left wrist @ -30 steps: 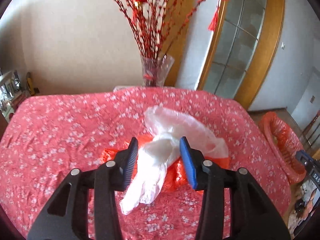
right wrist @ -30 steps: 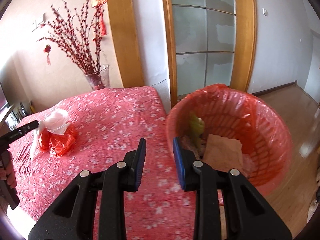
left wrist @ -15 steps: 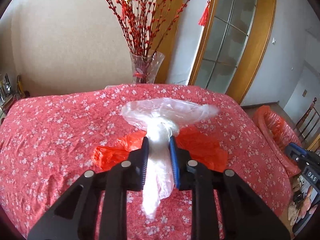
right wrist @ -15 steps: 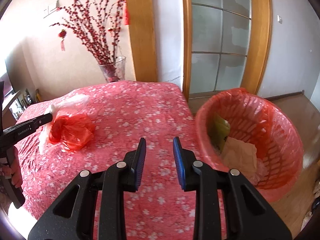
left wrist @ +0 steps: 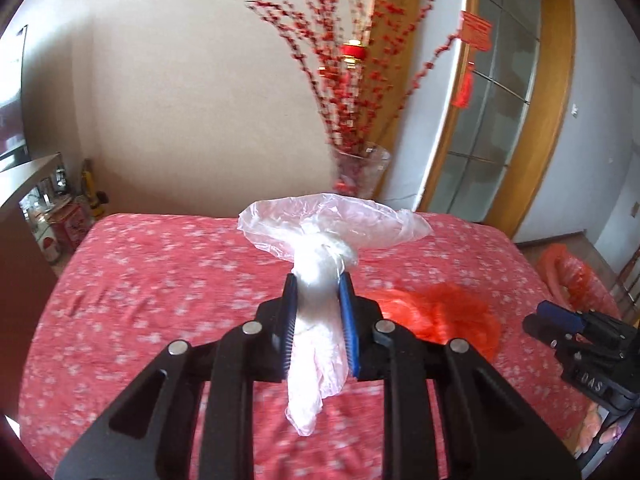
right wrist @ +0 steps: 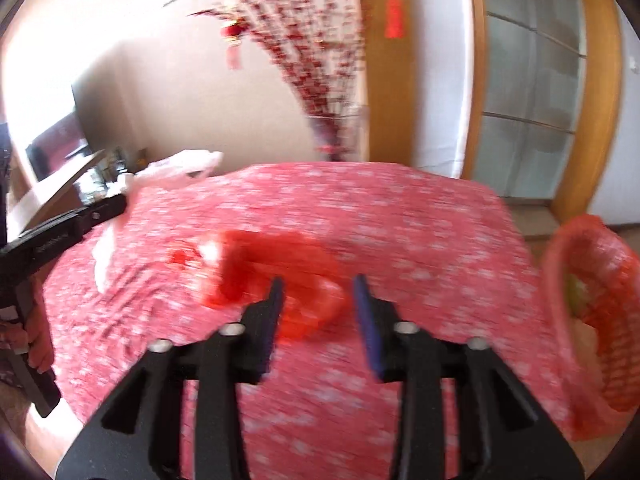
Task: Collect trash
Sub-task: 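Grasp the white plastic bag with the left tool while the right tool grasps a red bag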
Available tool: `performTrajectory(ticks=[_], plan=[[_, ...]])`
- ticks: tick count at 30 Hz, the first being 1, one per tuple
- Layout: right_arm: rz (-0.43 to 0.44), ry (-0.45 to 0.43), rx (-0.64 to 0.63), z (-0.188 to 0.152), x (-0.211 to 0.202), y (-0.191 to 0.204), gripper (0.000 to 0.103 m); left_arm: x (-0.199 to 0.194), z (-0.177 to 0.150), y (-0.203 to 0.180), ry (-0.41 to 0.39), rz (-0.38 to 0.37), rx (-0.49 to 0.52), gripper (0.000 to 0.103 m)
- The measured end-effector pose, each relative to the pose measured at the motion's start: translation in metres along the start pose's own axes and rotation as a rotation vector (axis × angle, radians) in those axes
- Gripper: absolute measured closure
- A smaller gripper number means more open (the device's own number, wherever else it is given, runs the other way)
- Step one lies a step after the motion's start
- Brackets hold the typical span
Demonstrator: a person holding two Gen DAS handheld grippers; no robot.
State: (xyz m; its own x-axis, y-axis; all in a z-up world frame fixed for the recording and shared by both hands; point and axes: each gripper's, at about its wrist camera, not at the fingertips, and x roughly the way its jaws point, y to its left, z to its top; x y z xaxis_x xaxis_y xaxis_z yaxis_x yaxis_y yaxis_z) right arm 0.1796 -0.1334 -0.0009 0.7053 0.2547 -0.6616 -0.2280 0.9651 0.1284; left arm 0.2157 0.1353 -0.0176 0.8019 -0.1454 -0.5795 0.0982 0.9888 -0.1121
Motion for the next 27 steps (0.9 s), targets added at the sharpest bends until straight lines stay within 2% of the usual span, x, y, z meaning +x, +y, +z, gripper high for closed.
performTrajectory(ticks=[1, 5, 14, 15, 17, 18, 20, 27], plan=[[0.017, -0.002, -0.01, 0.002, 0.004, 0.007, 0.047, -0.001, 0.0, 0.007, 0.001, 0.012, -0.009, 0.081], [0.042, 0.006, -0.048, 0.01, 0.023, 0.038, 0.043, -0.002, -0.002, 0.024, 0.006, 0.038, -0.036, 0.082], [0.026, 0.091, -0.048, 0.011, 0.066, 0.059, 0.043, -0.004, -0.007, 0.045, 0.024, 0.056, -0.064, 0.081], [0.018, 0.104, -0.057, 0.009, 0.069, 0.061, 0.045, -0.003, -0.007, 0.046, 0.026, 0.056, -0.064, 0.082], [0.002, 0.136, -0.081, 0.003, 0.075, 0.064, 0.063, -0.002, -0.008, 0.047, 0.028, 0.054, -0.063, 0.081], [0.009, 0.146, -0.078, 0.002, 0.077, 0.063, 0.065, -0.002, -0.008, 0.046, 0.028, 0.052, -0.062, 0.081], [0.016, 0.136, -0.055, 0.003, 0.074, 0.056, 0.078, -0.003, -0.009, 0.046, 0.026, 0.048, -0.057, 0.081], [-0.015, 0.086, 0.007, 0.003, 0.045, 0.025, 0.082, -0.002, -0.008, 0.027, 0.027, 0.026, -0.031, 0.081]])
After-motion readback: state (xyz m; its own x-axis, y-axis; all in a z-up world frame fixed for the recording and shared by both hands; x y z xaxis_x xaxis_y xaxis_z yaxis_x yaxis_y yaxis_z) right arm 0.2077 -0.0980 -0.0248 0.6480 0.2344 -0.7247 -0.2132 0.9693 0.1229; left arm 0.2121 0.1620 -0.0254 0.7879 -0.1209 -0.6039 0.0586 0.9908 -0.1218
